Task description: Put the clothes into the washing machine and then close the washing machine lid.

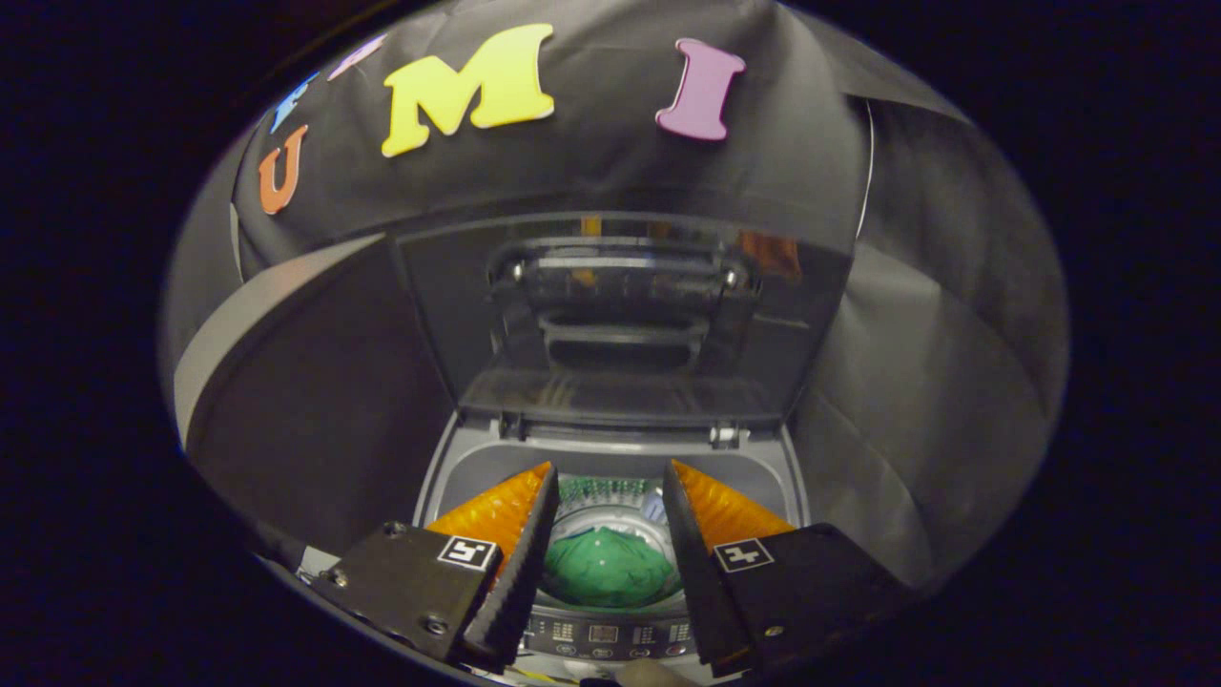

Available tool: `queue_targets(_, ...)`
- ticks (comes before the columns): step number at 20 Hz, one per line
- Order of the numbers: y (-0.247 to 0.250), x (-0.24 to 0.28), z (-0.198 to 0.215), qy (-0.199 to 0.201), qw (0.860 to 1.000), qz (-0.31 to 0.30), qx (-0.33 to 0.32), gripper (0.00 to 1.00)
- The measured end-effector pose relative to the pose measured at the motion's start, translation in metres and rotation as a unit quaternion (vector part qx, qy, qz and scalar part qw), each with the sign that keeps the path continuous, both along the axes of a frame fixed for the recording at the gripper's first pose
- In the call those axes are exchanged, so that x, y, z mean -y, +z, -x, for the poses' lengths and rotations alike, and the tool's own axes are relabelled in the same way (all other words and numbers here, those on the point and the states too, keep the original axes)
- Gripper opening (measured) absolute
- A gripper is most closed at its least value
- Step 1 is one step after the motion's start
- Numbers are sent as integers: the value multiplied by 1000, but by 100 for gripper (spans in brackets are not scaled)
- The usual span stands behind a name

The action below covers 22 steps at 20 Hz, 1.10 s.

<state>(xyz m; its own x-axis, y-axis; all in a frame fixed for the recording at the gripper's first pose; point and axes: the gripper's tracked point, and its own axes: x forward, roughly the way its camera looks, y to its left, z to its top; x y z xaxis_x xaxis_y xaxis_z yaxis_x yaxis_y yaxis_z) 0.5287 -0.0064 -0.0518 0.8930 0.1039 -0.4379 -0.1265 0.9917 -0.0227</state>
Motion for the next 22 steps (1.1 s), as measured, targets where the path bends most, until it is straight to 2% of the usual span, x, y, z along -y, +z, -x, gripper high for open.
queue_targets(5, 60, -5, 7, 16, 998, -10, 64, 69)
queue_targets(12, 109, -7, -7, 17, 992, -8, 124, 69)
queue_targets(22, 155, -23, -77, 9, 987, -29, 155, 69)
